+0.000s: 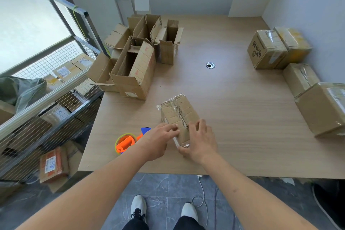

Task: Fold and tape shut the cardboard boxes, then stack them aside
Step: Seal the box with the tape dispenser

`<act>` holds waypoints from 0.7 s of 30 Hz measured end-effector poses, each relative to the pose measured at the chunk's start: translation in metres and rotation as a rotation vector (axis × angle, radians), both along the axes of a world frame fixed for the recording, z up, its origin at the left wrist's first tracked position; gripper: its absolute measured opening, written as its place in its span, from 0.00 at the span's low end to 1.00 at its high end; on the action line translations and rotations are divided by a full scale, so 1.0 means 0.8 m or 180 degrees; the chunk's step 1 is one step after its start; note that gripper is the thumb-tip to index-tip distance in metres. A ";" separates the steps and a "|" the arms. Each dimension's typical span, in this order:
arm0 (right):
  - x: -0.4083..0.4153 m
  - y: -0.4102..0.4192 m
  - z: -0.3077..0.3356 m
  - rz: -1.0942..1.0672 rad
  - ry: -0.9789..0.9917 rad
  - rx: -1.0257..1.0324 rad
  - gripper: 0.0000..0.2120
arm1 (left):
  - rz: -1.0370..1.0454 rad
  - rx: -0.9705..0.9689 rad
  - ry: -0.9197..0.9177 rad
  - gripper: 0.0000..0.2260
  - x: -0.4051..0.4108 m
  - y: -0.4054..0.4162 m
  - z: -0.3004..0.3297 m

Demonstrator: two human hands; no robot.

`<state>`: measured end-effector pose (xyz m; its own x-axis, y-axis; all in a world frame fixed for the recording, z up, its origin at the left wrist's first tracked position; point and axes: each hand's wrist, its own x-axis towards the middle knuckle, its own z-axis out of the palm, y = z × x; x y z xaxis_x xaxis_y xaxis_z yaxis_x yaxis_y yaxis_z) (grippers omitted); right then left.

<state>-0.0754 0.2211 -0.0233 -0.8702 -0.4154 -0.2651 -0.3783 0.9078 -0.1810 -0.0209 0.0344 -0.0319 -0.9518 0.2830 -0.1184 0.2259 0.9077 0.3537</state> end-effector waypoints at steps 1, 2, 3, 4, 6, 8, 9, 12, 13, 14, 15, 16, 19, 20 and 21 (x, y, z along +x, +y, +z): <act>-0.006 0.004 0.000 0.0126 0.0008 0.0053 0.42 | -0.0024 -0.0031 0.0029 0.31 -0.002 -0.001 0.003; -0.012 0.010 -0.001 0.0279 -0.0003 0.0136 0.42 | 0.0016 -0.0048 0.0078 0.30 -0.004 -0.001 0.006; -0.019 0.016 -0.001 0.0419 -0.0027 0.0204 0.41 | 0.0111 -0.0050 0.0130 0.29 -0.006 -0.001 0.009; -0.026 0.023 -0.001 0.0524 -0.0059 0.0225 0.41 | 0.0215 -0.0028 0.0184 0.28 -0.010 -0.001 0.010; -0.037 0.037 -0.001 0.0635 -0.0070 0.0191 0.37 | 0.0410 -0.0017 0.0146 0.28 -0.018 -0.004 0.009; -0.042 0.046 0.002 0.0696 -0.0030 0.0137 0.37 | 0.0559 -0.0064 0.0010 0.29 -0.025 -0.011 0.003; -0.042 0.049 0.005 0.0686 -0.0012 0.0090 0.37 | 0.0584 -0.0097 -0.0033 0.29 -0.026 -0.015 0.000; -0.041 0.051 0.009 0.0436 0.0146 -0.0010 0.37 | 0.0493 -0.0092 -0.0107 0.24 -0.018 -0.022 -0.010; -0.041 0.050 0.009 0.0358 0.0241 -0.0027 0.37 | 0.0504 -0.0019 -0.0129 0.23 -0.012 -0.024 -0.012; -0.042 0.046 0.007 0.0330 0.0313 -0.0038 0.38 | 0.0550 0.0052 -0.0155 0.24 -0.007 -0.024 -0.013; -0.045 0.041 0.004 0.0349 0.0366 -0.0047 0.38 | 0.0605 0.0090 -0.0178 0.25 -0.001 -0.026 -0.012; -0.049 0.035 0.000 0.0402 0.0406 -0.0043 0.38 | 0.0642 0.0087 -0.0198 0.27 0.003 -0.027 -0.012; -0.063 0.020 -0.012 0.0596 0.0311 0.0032 0.39 | 0.0654 -0.0140 -0.0244 0.36 0.013 -0.032 -0.008; -0.068 0.016 -0.015 0.0623 0.0176 0.0036 0.41 | 0.0670 -0.0234 -0.0211 0.38 0.015 -0.032 -0.008; -0.072 0.013 -0.016 0.0656 0.0038 0.0050 0.42 | 0.0705 -0.0308 -0.0153 0.38 0.016 -0.031 -0.008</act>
<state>-0.1330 0.2317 -0.0362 -0.7704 -0.5808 -0.2630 -0.5583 0.8137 -0.1617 -0.0084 0.0096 -0.0384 -0.9820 0.0533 -0.1814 0.0027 0.9633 0.2682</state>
